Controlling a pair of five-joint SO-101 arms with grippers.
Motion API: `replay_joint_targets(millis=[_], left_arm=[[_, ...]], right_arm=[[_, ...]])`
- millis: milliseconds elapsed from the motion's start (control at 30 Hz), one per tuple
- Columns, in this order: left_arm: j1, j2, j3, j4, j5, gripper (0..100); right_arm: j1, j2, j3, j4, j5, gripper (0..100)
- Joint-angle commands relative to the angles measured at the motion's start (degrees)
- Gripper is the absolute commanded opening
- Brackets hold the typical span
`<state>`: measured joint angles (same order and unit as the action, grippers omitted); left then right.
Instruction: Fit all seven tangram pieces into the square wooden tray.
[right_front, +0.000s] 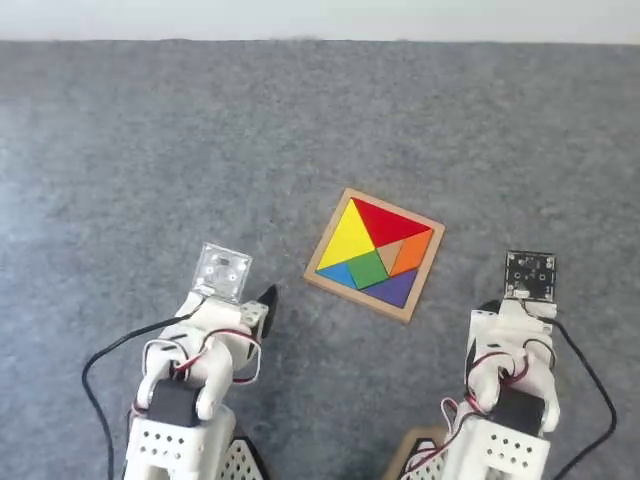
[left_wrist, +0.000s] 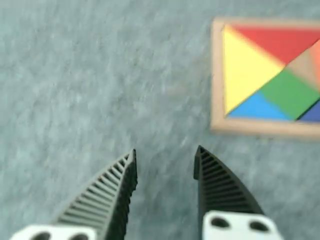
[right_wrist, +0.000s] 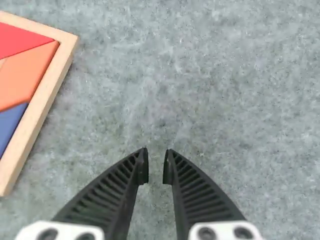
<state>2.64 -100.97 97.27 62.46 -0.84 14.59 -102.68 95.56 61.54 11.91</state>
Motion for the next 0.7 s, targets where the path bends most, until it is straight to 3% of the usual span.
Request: replay_joint_targets(millis=[0, 200, 667], left_arm=[[-4.66, -1.67, -0.75, 7.47, 0.35, 18], [-9.23, -1.85, -0.75, 9.14, 0.53, 18], [-8.97, -1.85, -0.75, 9.14, 0.44, 18]], right_arm=[[-0.04, -0.75, 0.88, 0.75, 0.70, 6.2], [-0.22, -0.66, 0.88, 0.66, 0.70, 6.2], [-0.40, -0.04, 0.88, -0.66, 0.70, 6.2]])
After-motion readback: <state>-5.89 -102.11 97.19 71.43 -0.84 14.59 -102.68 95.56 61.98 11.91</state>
